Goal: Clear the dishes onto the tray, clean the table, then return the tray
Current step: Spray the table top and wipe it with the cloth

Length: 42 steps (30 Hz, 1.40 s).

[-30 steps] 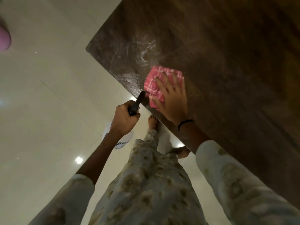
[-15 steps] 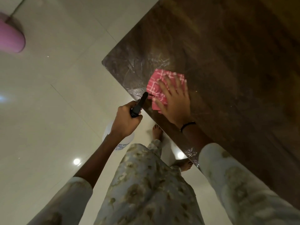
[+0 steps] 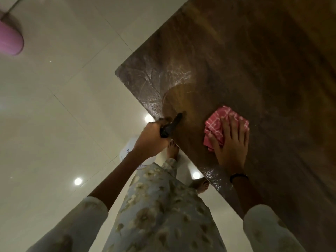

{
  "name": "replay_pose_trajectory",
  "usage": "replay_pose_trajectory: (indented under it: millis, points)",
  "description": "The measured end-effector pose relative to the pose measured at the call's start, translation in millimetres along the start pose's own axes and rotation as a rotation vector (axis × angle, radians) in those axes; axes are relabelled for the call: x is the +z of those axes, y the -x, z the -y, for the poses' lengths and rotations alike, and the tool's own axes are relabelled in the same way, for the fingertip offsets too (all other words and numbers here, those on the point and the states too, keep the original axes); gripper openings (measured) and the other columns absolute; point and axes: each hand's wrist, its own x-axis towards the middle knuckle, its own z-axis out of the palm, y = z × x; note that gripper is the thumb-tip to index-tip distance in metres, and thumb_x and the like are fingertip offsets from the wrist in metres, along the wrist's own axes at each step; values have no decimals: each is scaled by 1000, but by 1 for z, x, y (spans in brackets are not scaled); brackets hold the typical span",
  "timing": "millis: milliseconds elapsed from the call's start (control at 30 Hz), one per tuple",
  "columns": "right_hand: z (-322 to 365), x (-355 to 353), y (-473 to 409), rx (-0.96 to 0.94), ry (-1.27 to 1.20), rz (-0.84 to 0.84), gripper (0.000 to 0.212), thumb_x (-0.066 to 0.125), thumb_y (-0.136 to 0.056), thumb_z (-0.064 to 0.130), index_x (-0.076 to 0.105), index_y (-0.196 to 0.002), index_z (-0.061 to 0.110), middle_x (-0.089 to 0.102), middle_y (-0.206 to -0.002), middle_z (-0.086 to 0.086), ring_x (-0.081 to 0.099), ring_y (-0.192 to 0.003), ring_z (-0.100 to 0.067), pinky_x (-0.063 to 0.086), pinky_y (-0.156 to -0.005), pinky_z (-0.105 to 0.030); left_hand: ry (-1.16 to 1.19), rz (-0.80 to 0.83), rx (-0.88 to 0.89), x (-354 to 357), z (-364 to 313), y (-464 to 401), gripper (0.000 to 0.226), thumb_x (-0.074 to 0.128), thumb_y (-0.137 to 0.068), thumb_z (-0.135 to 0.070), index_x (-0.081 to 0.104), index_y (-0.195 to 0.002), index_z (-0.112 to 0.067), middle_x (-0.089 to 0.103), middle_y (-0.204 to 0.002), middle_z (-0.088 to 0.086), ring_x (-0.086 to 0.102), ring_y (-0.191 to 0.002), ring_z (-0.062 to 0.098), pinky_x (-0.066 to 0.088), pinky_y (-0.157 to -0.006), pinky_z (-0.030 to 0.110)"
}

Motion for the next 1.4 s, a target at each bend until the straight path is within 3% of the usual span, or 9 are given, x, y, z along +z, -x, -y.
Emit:
replay_pose_trajectory:
  millis: [200, 267, 367, 567, 833, 967, 1067, 1167, 1400]
  points:
    - [-27, -2, 27, 239, -68, -70, 73, 32, -90, 62, 18, -150, 22, 19, -158, -8, 11, -147, -29, 13, -118, -53, -51, 128, 86, 35, -38, -18, 27, 61, -75, -8, 64, -101, -12, 68, -84, 10, 63, -74, 26, 47, -60, 30]
    - [-37, -5, 26, 251, -67, -89, 72, 34, -91, 60, 21, -151, 21, 19, -159, -6, 9, -147, -27, 12, -119, -51, -78, 142, 110, 49, -58, -24, 30, 60, -74, -11, 64, -104, -13, 67, -84, 10, 64, -78, 30, 54, -69, 38]
    - [-51, -6, 21, 252, -82, -99, 69, 35, -92, 57, 20, -150, 24, 18, -159, -3, 9, -148, -25, 9, -120, -49, -175, 164, 129, 72, -87, -32, 32, 62, -75, -15, 66, -106, -13, 68, -95, 14, 64, -92, 34, 48, -74, 33]
    - [-85, -10, 19, 238, -61, -79, 69, 30, -92, 60, 22, -150, 24, 19, -159, -3, 10, -148, -26, 10, -119, -49, -139, 191, 109, 102, -125, -53, 28, 64, -77, -19, 64, -103, -11, 68, -91, 11, 64, -87, 28, 45, -71, 32]
    - [-102, -32, -62, 466, -178, -172, 79, 21, -90, 67, 16, -152, 18, 14, -159, -12, 6, -147, -34, 5, -118, -57, -148, 116, 33, 96, -147, -76, 31, 61, -78, -11, 64, -108, -6, 63, -92, 13, 59, -82, 30, 52, -79, 38]
    - [-59, -40, -110, 235, -133, -116, 72, 30, -92, 62, 19, -151, 21, 16, -159, -10, 9, -146, -35, -1, -117, -53, -128, 37, 16, 83, -144, -82, 42, 60, -66, -30, 65, -99, -5, 66, -97, 20, 64, -92, 38, 53, -85, 48]
    - [-29, -28, -104, -74, -108, -88, 63, 35, -93, 58, 37, -143, 20, 31, -154, -8, 19, -145, -33, 9, -117, -58, -157, 2, 6, 78, -138, -85, 38, 61, -63, -30, 63, -90, -3, 64, -82, 16, 61, -72, 32, 55, -71, 48]
    - [-51, -18, -70, -257, -47, 4, 66, 36, -92, 62, 28, -146, 25, 28, -156, -4, 16, -146, -29, 13, -118, -56, -176, -2, 4, 74, -140, -84, 35, 61, -64, -27, 63, -86, -1, 65, -77, 17, 61, -67, 31, 55, -68, 49]
    - [-156, -49, -75, 251, -59, -71, 71, 25, -91, 60, 22, -150, 20, 20, -158, -9, 11, -147, -33, 12, -117, -56, -106, 13, 7, 72, -143, -85, 45, 54, -63, -36, 64, -91, -2, 65, -86, 20, 63, -72, 34, 55, -72, 50]
